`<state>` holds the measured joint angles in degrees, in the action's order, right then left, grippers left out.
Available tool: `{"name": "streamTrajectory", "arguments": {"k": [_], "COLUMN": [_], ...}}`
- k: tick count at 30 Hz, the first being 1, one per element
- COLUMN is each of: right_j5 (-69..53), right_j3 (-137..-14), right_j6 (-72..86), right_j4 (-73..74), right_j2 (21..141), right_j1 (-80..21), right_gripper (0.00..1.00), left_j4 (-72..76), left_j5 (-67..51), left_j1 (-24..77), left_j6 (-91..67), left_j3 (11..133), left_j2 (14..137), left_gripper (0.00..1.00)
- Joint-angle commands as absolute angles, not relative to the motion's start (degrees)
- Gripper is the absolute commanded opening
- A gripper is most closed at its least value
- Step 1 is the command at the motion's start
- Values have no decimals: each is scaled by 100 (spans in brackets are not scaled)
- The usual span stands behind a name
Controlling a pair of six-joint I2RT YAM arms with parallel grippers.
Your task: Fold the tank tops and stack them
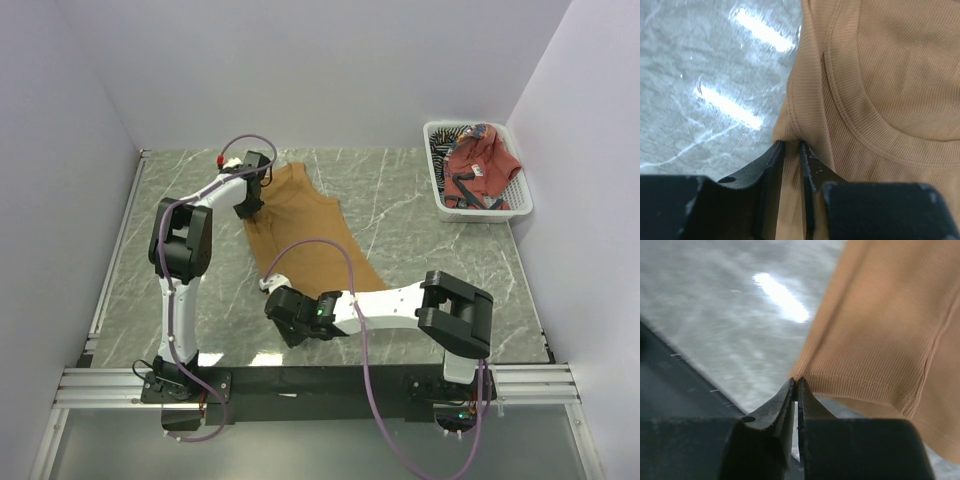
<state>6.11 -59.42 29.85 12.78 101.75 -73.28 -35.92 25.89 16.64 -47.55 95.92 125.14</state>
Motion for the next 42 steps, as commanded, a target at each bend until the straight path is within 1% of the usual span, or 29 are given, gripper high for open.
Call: {"name": "streamTrajectory", "arguments": {"k": [1,5,10,12,13,14,16,17,19,20,23,26,27,30,31,34,35,39,42], "right_j5": [-341,-825,-949,-836,-791,-748,-598,-537,-343,-308,-212,-35,-18,-140,-115,-18,-18,-70,-446], "right_j3": [-6432,-7283,-8032,-8147,-8147,-8087,-7981,-7833,-7674,-7490,-7147,-6813,-6742,-6680,-6706,-6890,-6925,-7110,-7321], "right_j6": [2953,3190,3489,3586,3595,3569,3542,3525,3516,3524,3525,3498,3498,3367,3297,3033,2937,2664,2540], "right_j4": [1266,1266,1301,1318,1327,1327,1257,1222,1134,1108,1107,1143,1151,1230,1257,1423,1406,1354,1196], "right_j2": [10283,10713,11205,11267,11276,11259,11084,10987,10620,10478,9898,9353,9204,9184,9237,9404,9456,9782,10298], "right_j1": [-7444,-7444,-7444,-7444,-7444,-7436,-7436,-7418,-7383,-7339,-7041,-6514,-6182,-5592,-5242,-4704,-4267,-3377,-2805], "right_gripper": [8,8,8,14,19,31,41,49,54,56,57,57,57,55,54,51,50,48,45], "left_j4": [-3551,-3542,-3718,-3691,-3691,-3648,-3638,-3630,-3560,-3525,-3384,-3454,-3524,-3568,-3551,-3237,-3156,-2752,-2269], "left_j5": [2945,2918,2944,2822,2804,2760,2742,2751,2681,2663,2628,2602,2575,2426,2295,1865,1681,1346,908], "left_j1": [1626,1635,1626,1626,1626,1626,1635,1626,1626,1626,1617,1608,1608,1608,1608,1678,1740,2344,2749], "left_j6": [-4220,-3842,-3498,-3419,-3419,-3402,-3357,-3375,-3375,-3384,-3375,-3436,-3471,-3708,-3787,-4025,-4121,-4350,-4649], "left_j3": [9940,10203,10608,10591,10573,10547,10477,10459,10380,10362,10388,10651,10687,10609,10530,9907,9505,8545,7728], "left_j2": [12639,12726,12893,12894,12885,12867,12815,12780,12570,12490,12139,11892,11778,11567,11375,10892,10768,10188,9670], "left_gripper": [25,25,26,26,26,27,30,36,42,49,58,62,62,61,60,55,53,51,49]}}
